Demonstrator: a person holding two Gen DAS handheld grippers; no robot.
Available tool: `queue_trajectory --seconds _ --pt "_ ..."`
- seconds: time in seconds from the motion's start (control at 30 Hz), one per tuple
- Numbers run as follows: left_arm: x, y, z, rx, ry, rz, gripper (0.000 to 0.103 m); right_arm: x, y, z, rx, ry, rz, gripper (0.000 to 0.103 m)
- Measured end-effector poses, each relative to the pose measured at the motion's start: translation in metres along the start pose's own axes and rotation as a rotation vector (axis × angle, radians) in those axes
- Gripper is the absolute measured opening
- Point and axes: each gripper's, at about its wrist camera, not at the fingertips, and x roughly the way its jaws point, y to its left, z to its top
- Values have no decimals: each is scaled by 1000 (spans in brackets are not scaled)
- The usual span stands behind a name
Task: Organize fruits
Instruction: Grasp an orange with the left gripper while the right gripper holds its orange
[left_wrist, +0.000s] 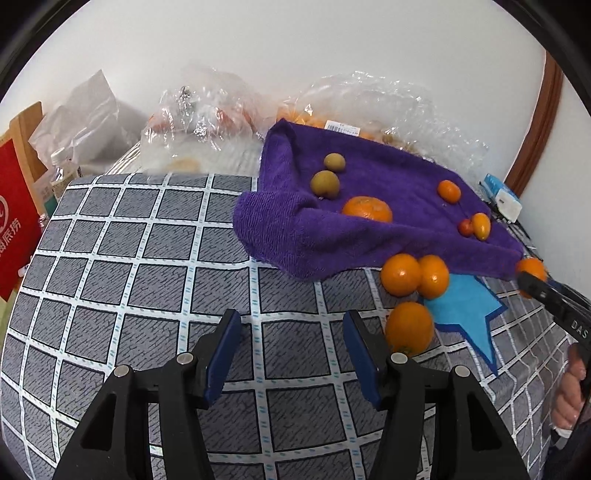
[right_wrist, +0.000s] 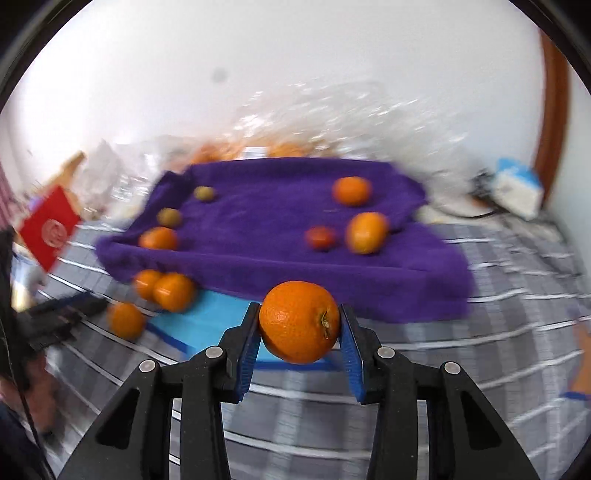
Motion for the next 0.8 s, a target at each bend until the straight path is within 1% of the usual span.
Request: queue_trajectory --seconds 0.03,0.2,0.37,0.47,0.57,0.63,0.7,0.73,0.8 --pt "0 0 0 4 1 3 55 -1 -8 -5 -2 5 -21 41" --pt "2 -3 1 23 10 20 57 7 -35 -22 69 49 -3 41" --pt "2 -2 1 24 13 27 57 16 -35 -23 65 69 -39 41" --pt "3 -5 1 38 17 41 57 18 -35 -24 70 72 -32 41" --pt "3 -6 1 47 18 49 57 22 -37 -25 78 95 -20 42" --pt "2 -5 1 38 13 35 57 21 -35 -25 65 93 -32 42" --pt "-1 -2 1 28 3 2 57 22 -35 -24 58 92 -38 41" --pt "-4 -1 0 22 -9 -26 57 21 -35 -25 58 91 -38 41" --pt "-7 -1 0 21 -24 -43 58 20 -34 -24 60 89 -37 41"
